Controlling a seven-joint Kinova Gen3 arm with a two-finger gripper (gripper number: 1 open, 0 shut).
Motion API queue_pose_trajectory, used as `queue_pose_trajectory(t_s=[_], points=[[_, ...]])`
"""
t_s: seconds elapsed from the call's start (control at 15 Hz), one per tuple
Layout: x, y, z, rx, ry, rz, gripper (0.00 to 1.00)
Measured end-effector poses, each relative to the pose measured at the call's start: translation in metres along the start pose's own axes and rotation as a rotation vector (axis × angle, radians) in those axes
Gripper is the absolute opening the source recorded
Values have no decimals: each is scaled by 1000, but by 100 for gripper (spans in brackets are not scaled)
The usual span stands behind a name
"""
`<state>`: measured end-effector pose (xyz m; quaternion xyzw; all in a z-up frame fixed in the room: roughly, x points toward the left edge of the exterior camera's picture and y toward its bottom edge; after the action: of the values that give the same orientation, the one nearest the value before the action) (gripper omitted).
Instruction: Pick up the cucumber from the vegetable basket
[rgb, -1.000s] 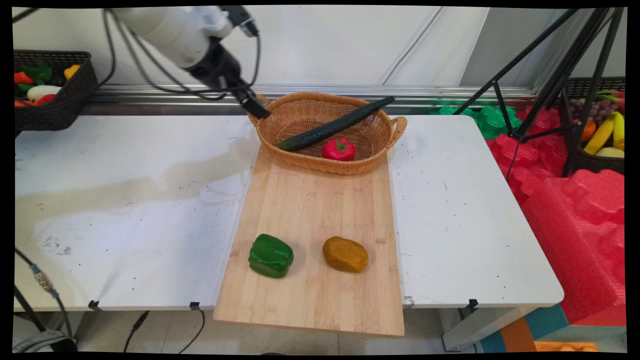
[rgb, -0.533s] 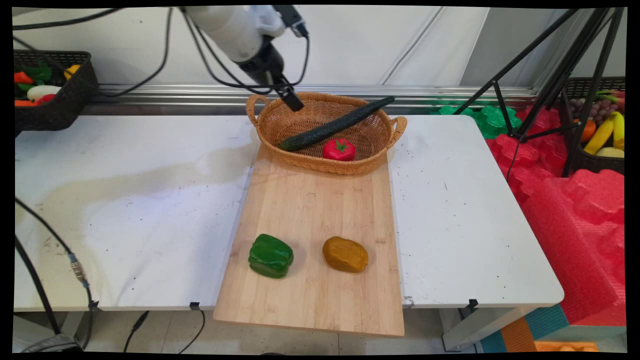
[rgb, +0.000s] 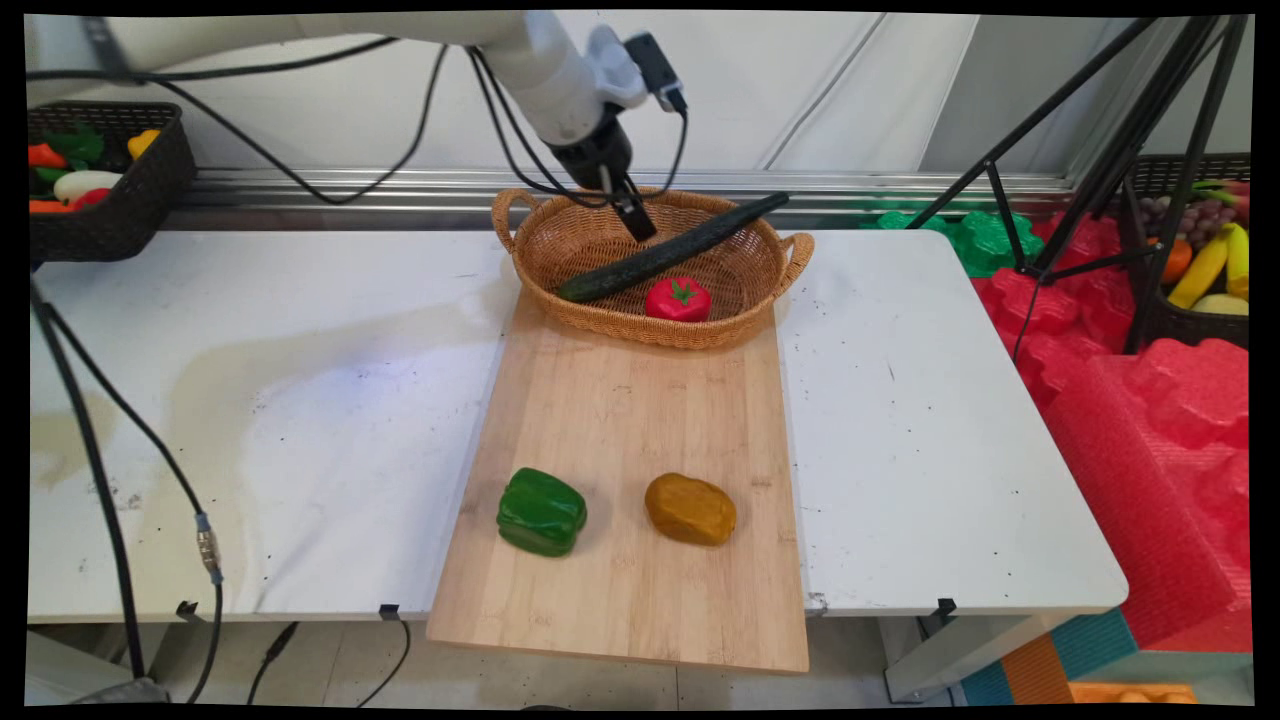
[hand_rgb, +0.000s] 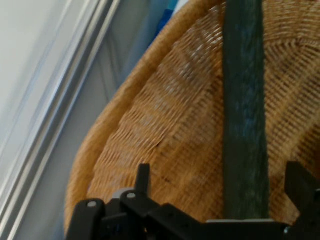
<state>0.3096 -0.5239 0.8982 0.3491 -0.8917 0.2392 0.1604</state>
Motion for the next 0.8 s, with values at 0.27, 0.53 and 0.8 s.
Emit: queue_pose_trajectory(t_s=[0.27, 0.53, 0.8], points=[[16, 7, 41, -56, -16, 45, 100], [27, 9, 72, -77, -26, 51, 100], [32, 9, 92, -82, -33, 42, 0]])
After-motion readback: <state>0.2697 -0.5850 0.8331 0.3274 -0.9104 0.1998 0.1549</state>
